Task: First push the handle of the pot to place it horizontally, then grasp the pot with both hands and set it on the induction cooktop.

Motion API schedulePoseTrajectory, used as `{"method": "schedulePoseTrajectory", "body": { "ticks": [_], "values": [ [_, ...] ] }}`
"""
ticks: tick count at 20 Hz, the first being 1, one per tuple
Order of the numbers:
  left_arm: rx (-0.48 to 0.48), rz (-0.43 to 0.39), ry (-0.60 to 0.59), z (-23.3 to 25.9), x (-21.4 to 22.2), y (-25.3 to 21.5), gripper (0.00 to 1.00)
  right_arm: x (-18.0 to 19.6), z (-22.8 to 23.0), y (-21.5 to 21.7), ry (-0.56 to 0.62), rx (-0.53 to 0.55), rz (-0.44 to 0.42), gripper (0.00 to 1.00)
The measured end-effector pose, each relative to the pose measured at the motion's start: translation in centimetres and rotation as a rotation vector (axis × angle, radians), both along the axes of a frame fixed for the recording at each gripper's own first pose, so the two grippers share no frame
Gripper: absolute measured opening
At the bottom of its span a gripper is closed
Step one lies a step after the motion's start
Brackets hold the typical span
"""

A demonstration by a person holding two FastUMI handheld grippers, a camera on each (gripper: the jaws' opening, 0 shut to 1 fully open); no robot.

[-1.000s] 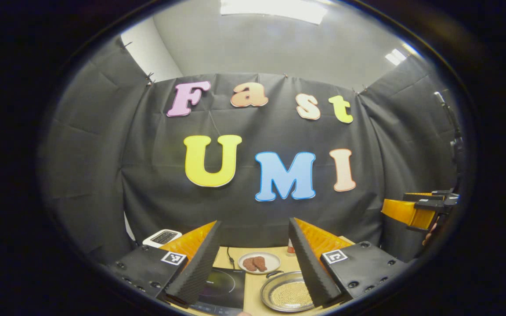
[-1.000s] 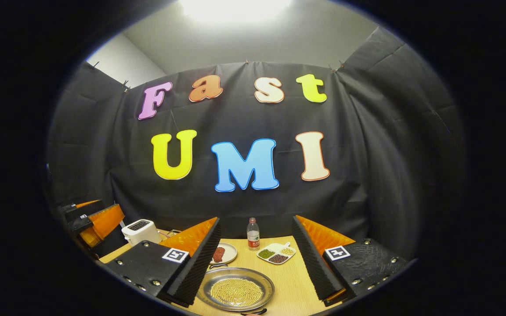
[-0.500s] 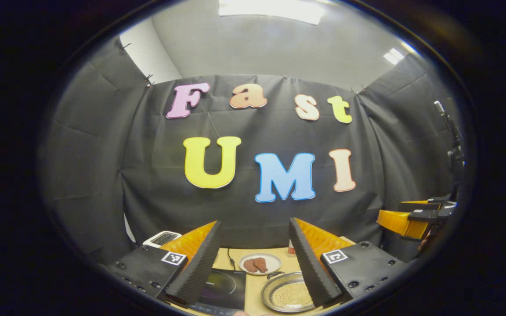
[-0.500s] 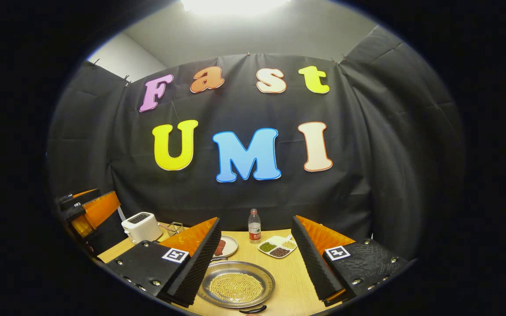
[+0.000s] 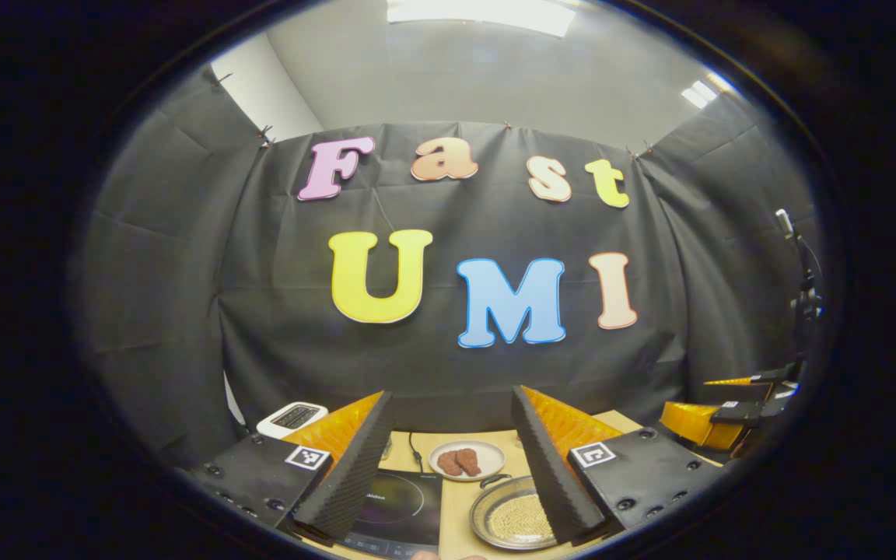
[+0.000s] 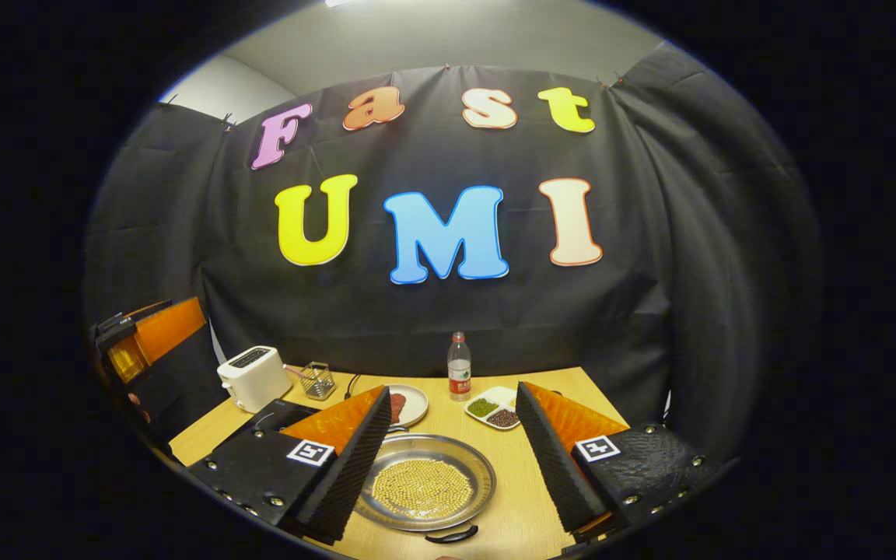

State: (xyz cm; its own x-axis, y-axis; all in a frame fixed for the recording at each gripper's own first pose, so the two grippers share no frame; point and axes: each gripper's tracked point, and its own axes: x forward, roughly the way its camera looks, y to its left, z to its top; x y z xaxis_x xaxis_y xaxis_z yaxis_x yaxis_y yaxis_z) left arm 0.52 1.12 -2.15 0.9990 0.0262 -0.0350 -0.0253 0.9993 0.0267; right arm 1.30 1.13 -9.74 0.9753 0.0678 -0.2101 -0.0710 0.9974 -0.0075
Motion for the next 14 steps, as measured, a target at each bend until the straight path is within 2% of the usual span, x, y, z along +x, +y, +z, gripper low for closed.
{"method": "schedulePoseTrajectory", "body": {
  "ticks": [8, 9, 10, 11, 12, 13, 14],
  "values": [
    [0.006, 0.045, 0.049, -2.2, -0.8, 1.4, 0.97, -1.7, -7.7, 2.2, 0.212, -0.02, 0.081, 0.96],
    [0.005, 0.046, 0.054, -2.5, -0.9, 1.4, 0.95, -2.0, -8.6, 2.3, 0.238, -0.021, 0.09, 0.88],
    [0.005, 0.05, 0.06, -2.7, -1.0, 1.5, 0.97, -2.3, -9.8, 2.7, 0.275, -0.022, 0.1, 0.76],
    [0.006, 0.056, 0.064, -3.0, -1.1, 1.7, 0.95, -2.3, -11.3, 2.7, 0.308, -0.036, 0.096, 0.72],
    [0.008, 0.061, 0.066, -3.0, -1.1, 1.9, 0.95, -2.7, -12.3, 2.7, 0.339, -0.044, 0.099, 0.56],
    [0.01, 0.066, 0.068, -3.2, -1.1, 2.0, 0.95, -2.9, -13.3, 3.0, 0.375, -0.041, 0.113, 0.49],
    [0.012, 0.073, 0.069, -3.2, -1.3, 2.2, 0.95, -3.3, -14.4, 3.5, 0.415, -0.036, 0.13, 0.47]
  ]
}}
